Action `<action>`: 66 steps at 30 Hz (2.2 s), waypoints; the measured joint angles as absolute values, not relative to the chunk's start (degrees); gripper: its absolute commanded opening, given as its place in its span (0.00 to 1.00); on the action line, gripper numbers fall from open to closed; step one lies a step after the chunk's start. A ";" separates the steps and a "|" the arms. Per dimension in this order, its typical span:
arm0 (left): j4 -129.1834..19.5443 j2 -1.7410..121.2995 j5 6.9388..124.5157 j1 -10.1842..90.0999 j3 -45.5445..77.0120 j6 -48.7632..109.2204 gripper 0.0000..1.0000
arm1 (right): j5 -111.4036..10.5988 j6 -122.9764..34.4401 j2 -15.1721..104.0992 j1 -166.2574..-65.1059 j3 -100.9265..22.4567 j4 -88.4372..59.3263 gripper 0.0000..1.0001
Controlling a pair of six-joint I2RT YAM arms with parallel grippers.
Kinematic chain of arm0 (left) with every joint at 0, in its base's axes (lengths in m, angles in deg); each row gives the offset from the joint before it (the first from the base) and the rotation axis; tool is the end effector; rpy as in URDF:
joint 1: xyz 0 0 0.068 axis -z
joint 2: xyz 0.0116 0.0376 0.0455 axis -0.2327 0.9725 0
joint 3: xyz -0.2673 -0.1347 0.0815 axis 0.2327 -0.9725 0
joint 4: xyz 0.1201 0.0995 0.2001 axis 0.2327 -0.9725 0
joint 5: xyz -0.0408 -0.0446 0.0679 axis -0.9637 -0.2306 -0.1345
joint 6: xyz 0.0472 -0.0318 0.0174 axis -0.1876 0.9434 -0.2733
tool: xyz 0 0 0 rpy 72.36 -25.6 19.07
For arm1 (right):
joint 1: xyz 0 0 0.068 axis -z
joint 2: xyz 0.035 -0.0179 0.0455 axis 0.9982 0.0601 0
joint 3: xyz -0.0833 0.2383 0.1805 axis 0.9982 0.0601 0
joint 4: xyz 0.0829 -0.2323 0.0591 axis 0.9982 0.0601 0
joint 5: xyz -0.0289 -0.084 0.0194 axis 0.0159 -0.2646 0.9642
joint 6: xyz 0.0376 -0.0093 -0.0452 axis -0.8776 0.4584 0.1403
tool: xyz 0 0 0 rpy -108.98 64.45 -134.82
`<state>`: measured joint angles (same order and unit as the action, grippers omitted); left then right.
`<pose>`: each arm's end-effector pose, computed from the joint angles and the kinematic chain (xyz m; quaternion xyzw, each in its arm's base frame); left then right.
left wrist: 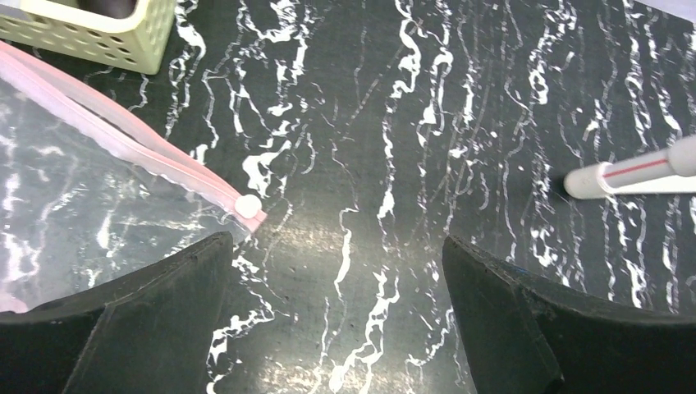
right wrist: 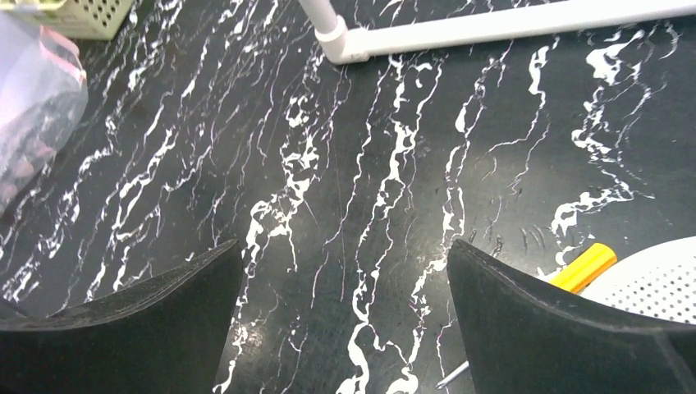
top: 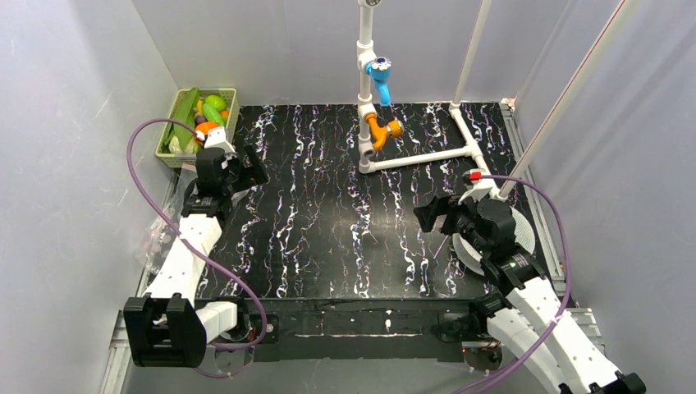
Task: Place the food in the zip-top bag and seal the zipper
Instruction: Move the bin to the center of the board.
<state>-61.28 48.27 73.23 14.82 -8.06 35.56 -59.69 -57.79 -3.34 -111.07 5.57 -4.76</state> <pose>0.2416 -0.0063 0.3396 -0.1069 0.8115 -0.0966 0.5663 0.1103 0.0488 0.3032 -0.0196 0.7815 0.2275 0.5807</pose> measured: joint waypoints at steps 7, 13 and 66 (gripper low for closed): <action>-59.23 54.61 81.89 14.82 -7.29 31.82 1.00 | -56.50 -56.04 -0.98 -111.07 6.49 -7.10 1.00; -58.97 66.54 90.28 14.82 -1.21 27.45 0.99 | -56.04 -55.30 -2.90 -111.07 8.43 -9.41 1.00; -60.54 94.63 89.23 21.88 21.23 5.63 0.15 | -56.74 -55.37 -5.42 -111.07 9.13 -9.70 1.00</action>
<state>-60.54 94.63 89.23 21.88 21.23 5.63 -56.74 -55.37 -5.42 -111.07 9.13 -9.70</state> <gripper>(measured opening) 0.162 0.995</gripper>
